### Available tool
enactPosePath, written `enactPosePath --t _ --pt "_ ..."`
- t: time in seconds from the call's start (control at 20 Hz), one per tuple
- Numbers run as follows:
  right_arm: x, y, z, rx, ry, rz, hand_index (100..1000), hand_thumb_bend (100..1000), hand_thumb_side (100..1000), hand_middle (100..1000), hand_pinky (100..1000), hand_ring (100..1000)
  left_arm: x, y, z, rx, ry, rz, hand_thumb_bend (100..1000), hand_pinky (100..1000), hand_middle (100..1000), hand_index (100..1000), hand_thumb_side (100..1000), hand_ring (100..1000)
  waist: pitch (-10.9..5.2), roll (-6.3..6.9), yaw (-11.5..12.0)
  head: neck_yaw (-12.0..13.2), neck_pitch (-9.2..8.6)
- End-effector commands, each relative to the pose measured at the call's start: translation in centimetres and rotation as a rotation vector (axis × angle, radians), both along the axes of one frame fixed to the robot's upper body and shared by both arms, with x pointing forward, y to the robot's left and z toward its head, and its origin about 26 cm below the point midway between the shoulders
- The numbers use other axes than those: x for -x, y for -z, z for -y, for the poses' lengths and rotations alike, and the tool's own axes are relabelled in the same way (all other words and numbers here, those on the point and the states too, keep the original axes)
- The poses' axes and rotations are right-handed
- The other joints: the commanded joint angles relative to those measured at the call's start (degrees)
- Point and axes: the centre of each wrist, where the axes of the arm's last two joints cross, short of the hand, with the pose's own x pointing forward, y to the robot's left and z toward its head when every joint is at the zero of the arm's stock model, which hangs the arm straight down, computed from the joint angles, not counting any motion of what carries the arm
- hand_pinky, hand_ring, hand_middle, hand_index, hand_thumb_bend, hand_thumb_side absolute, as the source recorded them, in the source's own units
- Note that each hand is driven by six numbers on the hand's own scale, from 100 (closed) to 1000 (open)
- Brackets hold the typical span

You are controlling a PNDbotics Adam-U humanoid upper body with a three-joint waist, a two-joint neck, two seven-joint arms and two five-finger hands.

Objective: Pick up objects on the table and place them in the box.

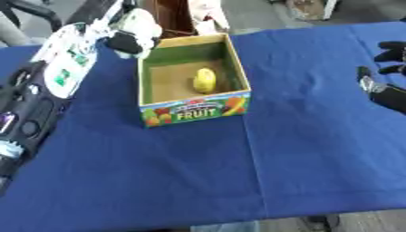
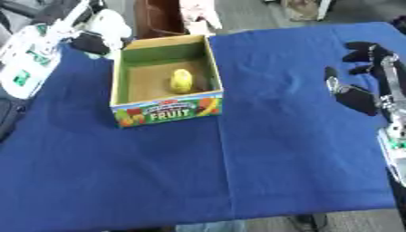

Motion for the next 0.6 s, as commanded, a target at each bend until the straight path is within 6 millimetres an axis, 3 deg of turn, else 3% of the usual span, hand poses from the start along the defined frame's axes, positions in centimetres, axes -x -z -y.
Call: enactPosePath --t 0.05,0.45,0.6 --pt "-0.3 -1.3 -0.2 0.010 -0.013 0.034 788 262 100 583 631 736 -0.6 -0.5 0.7 -0.010 0.013 0.027 491 534 322 545 310 365 -0.55 -0.28 -0.35 0.58 -0.32" --pt "-0.4 -1.2 -0.4 0.006 -0.023 0.033 788 259 100 581 631 736 -1.5 1.1 1.8 -0.003 0.033 0.009 530 541 353 567 308 391 0.05 -0.38 -1.25 1.01 -0.38" --pt "-0.4 -1.1 -0.4 0.006 -0.025 0.031 788 260 100 580 631 736 -1.5 1.7 2.1 0.000 0.053 -0.008 617 546 374 580 296 405 0.04 -0.48 -1.25 0.97 -0.38"
